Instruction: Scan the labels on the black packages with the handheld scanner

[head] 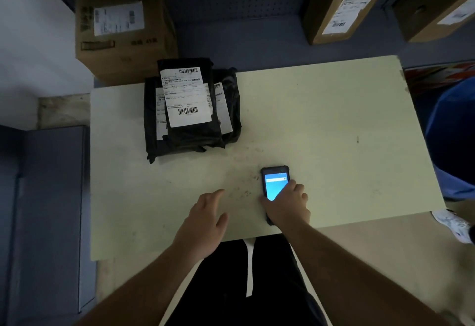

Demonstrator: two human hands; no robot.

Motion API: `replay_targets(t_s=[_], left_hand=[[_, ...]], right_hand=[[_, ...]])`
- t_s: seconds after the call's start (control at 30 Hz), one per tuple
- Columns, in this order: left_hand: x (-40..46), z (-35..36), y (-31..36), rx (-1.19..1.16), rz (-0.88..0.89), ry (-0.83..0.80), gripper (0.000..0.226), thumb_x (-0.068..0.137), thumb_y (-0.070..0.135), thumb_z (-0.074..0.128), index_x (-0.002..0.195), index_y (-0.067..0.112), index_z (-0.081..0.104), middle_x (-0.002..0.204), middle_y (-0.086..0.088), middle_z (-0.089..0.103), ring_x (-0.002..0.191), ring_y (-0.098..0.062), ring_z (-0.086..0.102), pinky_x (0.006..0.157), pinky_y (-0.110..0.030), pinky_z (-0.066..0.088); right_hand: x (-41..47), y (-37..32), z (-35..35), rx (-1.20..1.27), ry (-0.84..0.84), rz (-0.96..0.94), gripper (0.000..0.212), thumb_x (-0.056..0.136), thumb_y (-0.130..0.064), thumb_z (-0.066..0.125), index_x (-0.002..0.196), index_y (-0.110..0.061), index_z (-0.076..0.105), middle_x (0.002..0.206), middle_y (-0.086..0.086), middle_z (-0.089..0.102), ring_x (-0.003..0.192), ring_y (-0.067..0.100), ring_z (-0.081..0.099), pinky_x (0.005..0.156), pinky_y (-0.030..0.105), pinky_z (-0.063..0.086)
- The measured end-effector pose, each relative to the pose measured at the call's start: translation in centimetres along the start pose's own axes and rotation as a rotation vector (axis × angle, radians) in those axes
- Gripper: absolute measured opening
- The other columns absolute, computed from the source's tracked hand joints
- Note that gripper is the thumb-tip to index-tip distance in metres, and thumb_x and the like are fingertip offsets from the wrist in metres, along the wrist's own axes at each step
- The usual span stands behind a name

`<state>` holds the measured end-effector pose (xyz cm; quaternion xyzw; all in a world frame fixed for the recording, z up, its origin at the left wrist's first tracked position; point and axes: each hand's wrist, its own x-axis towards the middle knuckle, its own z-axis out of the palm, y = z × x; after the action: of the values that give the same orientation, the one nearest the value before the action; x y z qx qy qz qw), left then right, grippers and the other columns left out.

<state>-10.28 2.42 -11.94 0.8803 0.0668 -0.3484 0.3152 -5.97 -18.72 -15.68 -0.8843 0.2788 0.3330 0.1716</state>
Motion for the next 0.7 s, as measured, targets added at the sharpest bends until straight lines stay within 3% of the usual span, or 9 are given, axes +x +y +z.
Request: replay_targets(t_s=[0.3,0.5,0.7], left_hand=[[1.3,-1.5,0.6,0.032,0.039,0.066,0.061,0.105,0.035,0.047,0.162,0.031,0.026,0.160,0.003,0.034,0.142,-0.021,0.045,0.109,-0.042,0.046],[1.7,-2.6,1.6,0.033,0.065,0.086,0.061,0.104,0.036,0.047,0.161,0.033,0.025,0.161,0.007,0.032,0.141,-0.018,0.046,0.109,-0.043,0.048],[2.4,-5.6,2.7,-0.032,0.099,0.229,0.057,0.103,0.037,0.049,0.157,0.036,0.033,0.157,0.012,0.039,0.139,-0.012,0.049,0.104,-0.041,0.052]], right_hand=[[-0.1,-0.5,1.0,-0.004,0.036,0.057,0.091,0.083,-0.040,0.087,0.151,-0.010,0.035,0.142,0.010,0.045,0.130,0.033,0.049,0.099,0.052,0.055],[-0.1,-0.4,-0.3,-0.021,0.007,0.047,0.091,0.082,-0.048,0.084,0.151,-0.014,0.034,0.138,0.011,0.054,0.127,0.033,0.054,0.100,0.049,0.052],[-0.2,0.1,-2.7,0.182,-0.054,0.011,0.092,0.079,-0.036,0.091,0.149,-0.009,0.039,0.130,0.008,0.050,0.123,0.030,0.056,0.101,0.048,0.059]])
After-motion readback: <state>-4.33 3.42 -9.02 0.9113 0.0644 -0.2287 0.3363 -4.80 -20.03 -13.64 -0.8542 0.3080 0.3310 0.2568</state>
